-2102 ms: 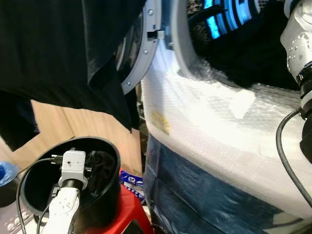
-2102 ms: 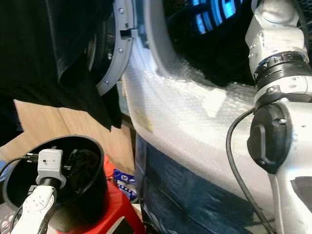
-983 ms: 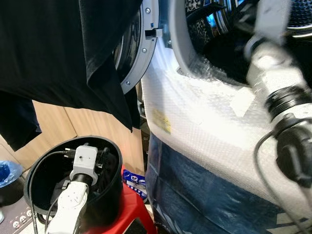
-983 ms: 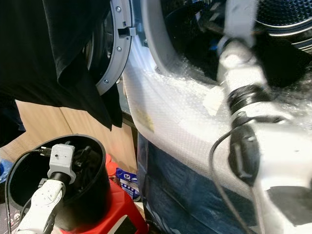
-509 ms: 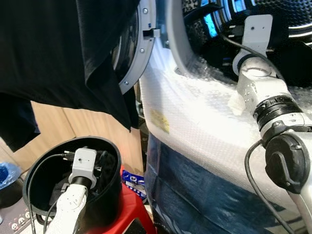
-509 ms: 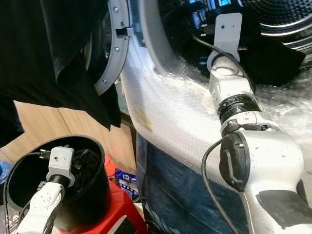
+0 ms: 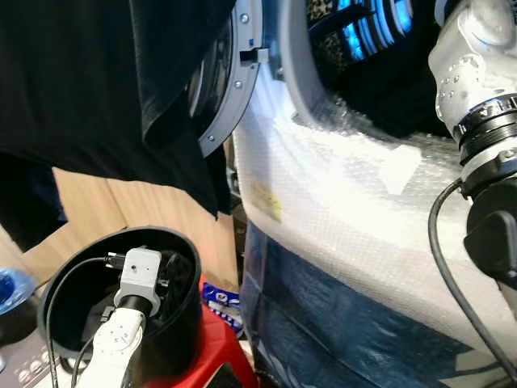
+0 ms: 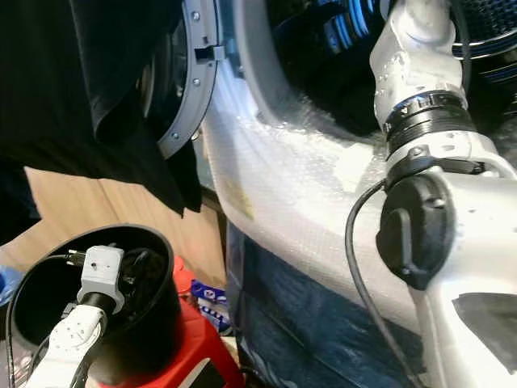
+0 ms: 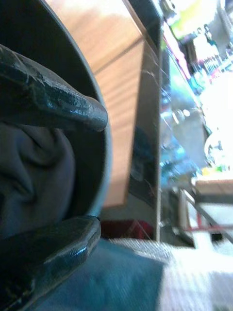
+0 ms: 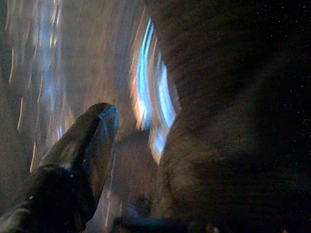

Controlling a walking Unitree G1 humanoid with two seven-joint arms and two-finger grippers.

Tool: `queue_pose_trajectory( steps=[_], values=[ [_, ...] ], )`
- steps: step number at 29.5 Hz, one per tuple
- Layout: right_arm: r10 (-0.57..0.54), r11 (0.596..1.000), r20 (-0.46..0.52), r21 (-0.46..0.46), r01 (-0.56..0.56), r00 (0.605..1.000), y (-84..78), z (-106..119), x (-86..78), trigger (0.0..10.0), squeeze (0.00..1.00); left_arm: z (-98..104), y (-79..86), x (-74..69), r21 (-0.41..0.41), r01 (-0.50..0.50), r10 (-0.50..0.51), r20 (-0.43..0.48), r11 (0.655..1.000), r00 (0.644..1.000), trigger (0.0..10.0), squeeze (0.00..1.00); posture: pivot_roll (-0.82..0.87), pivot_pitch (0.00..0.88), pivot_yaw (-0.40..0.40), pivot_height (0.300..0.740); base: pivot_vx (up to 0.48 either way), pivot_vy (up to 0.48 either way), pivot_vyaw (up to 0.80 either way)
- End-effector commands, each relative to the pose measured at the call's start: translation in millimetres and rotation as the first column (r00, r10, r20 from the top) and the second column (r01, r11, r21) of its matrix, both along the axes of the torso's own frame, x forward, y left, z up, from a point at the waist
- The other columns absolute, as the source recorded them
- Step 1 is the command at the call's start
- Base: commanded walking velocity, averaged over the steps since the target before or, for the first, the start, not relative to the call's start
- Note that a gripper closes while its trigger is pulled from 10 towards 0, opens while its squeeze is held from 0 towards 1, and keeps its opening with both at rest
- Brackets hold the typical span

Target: Clothes washing

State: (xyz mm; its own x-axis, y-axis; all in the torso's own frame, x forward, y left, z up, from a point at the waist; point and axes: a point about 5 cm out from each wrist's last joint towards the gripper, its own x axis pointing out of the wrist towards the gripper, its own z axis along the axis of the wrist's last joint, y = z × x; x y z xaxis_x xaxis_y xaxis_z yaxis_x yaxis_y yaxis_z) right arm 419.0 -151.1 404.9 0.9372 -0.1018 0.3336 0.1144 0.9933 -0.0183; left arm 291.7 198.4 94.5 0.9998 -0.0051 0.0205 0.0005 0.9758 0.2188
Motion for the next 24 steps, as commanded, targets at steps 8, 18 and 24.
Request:
queue_pose_trajectory(
  steps=[8,18,24],
  values=[
    [-0.117,0.993,0.119,0.046,0.112,0.986,-12.4,19,-7.4,10.0,1.00,1,-0.1,-1.5,0.013,0.016,-0.016,-0.008,1.000,1.000,10.0,0.00,0.12,0.000,0.062,0.740,0.000,0.000,0.00],
    [-0.105,0.994,0.019,-0.007,0.105,0.994,-6.2,1,-0.9,10.0,0.95,-1,-6.6,-2.2,0.001,0.029,-0.029,-0.014,1.000,0.999,10.0,0.00,0.11,0.000,0.055,0.740,0.000,0.000,0.00],
    [-0.171,0.979,0.065,0.123,0.163,0.983,-23.8,9,-5.4,10.0,0.00,3,-7.7,-1.1,-0.010,0.020,-0.020,-0.004,1.000,1.000,10.0,0.00,0.13,0.000,0.036,0.740,0.000,0.000,0.00]
  ],
)
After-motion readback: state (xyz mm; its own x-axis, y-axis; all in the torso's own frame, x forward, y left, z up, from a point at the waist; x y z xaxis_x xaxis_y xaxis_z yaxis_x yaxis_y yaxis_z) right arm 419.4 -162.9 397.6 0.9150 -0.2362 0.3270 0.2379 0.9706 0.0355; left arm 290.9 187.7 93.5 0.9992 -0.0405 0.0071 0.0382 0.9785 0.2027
